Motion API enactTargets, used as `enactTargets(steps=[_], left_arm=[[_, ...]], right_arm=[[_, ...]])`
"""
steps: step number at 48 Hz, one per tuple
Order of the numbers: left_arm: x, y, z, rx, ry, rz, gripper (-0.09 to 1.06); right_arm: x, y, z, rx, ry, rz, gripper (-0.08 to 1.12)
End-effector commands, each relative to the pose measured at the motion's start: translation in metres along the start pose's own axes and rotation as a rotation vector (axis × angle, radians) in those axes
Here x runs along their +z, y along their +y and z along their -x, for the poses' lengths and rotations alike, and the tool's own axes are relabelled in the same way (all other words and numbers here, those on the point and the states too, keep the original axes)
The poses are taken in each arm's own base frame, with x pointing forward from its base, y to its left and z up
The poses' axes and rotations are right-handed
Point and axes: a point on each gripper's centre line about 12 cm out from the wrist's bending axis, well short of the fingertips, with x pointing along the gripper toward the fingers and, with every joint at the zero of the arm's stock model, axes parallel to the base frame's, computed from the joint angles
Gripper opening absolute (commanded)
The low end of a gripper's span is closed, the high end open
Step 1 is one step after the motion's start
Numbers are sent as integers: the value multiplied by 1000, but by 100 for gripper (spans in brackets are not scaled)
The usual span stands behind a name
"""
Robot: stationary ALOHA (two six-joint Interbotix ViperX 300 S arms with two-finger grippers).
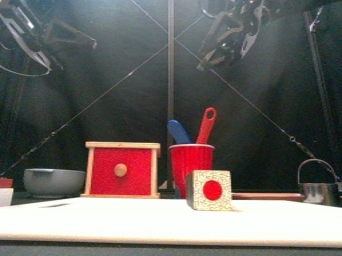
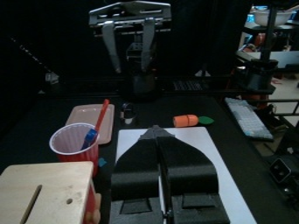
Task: Cut the sushi into 4 pieces with the knife
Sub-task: Pick up the knife at its handle with right hand
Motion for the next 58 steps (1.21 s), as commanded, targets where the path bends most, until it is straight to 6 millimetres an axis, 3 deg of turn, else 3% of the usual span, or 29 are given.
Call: enactTargets(steps=[1,22,32,43,49,58], left_arm=[[10,0,-3,0,-31,0,-1],[7,0,-2,-2,-23,0,-1],[5,0,-2,0,-18,0,-1],[4,0,-1,0,-17,0,-1],[4,0,-1,0,-17,0,-1],[3,0,-1,1,-15,0,-1]], right_arm=[[16,-5,-10,-29,96,31,98],[10,-22,-78,-219,608,255,98],[1,-30,-95,-271,792,277,98],[-3,-34,-102,-271,844,291,96],[-2,-35,-103,-273,845,292,89],[-5,-36,-104,-268,868,303,62]])
